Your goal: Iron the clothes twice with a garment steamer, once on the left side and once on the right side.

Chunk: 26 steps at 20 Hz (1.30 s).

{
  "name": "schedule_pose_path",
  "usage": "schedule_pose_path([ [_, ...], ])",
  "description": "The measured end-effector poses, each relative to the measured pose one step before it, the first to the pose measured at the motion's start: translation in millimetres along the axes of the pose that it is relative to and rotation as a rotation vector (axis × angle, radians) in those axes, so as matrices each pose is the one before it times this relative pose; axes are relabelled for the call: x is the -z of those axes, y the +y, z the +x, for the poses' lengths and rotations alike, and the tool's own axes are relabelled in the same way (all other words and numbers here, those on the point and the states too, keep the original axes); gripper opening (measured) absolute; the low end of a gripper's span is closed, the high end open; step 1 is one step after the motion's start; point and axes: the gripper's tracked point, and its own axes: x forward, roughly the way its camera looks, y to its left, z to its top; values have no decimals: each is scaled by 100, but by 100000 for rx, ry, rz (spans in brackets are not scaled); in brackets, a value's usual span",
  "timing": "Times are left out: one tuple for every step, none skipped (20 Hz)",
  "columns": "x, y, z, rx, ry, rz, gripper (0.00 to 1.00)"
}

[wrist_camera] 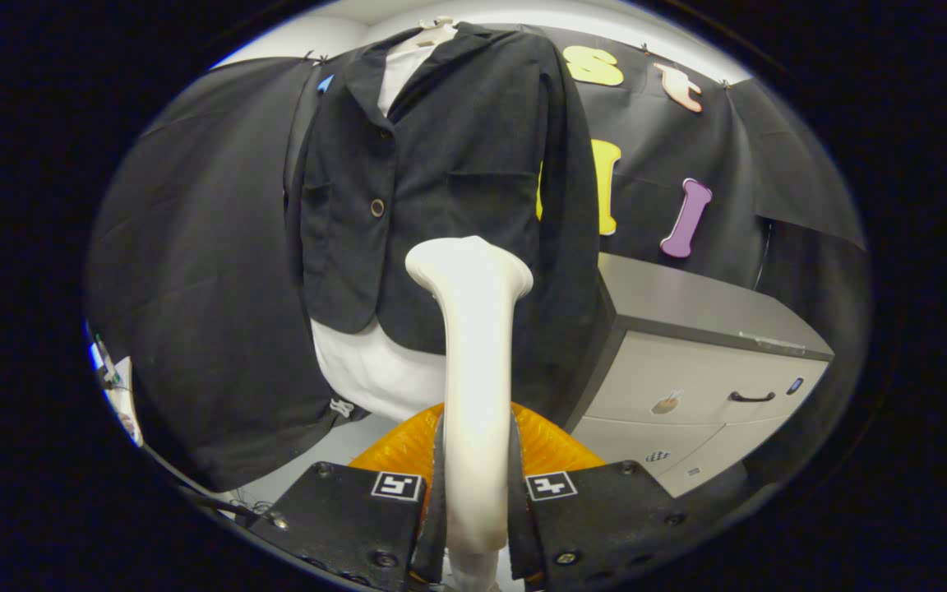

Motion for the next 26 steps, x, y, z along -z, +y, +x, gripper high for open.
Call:
schedule_pose_path([
  [764, -19, 224, 121, 1766, 51, 33],
  [725, 58, 247, 198, 1674, -162, 33],
  [549, 60, 297, 306, 1648, -307, 33],
  [559, 160, 311, 277, 1272, -328, 33],
  [330, 133, 365, 333, 992, -495, 33],
  [414, 171, 254, 311, 1122, -557, 33],
  [377, 290, 302, 87, 1039, -219, 33],
  [476, 52, -2, 257, 1062, 172, 33],
  [318, 16, 68, 456, 747, 603, 33],
  [346, 192, 236, 379, 826, 250, 33],
  [352, 300, 267, 228, 840, 151, 33],
  [297, 322, 400, 123, 954, 103, 33],
  [375, 170, 190, 53, 766, 87, 33],
  [340, 80, -34, 98, 785, 434, 33],
  [246, 242, -92, 59, 722, 458, 33],
  [173, 227, -256, -9, 230, 363, 33],
  [-153, 161, -339, 139, -369, 176, 33],
  [-394, 264, -392, -7, -1300, 292, 33],
  [-712, 391, -667, -18, -2253, 166, 33],
  [-656, 435, -600, 0, -2526, 371, 33],
  [-718, 414, -588, -238, -2207, 218, 33],
  [-828, 659, -819, -510, -2366, 399, 33],
  [-980, 637, -699, -653, -2221, 13, 33],
  [-1178, 702, -808, -687, -2498, -41, 33],
  [-1238, 517, -674, -372, -2344, 414, 33],
  [-1172, 456, -518, -644, -2651, 306, 33],
])
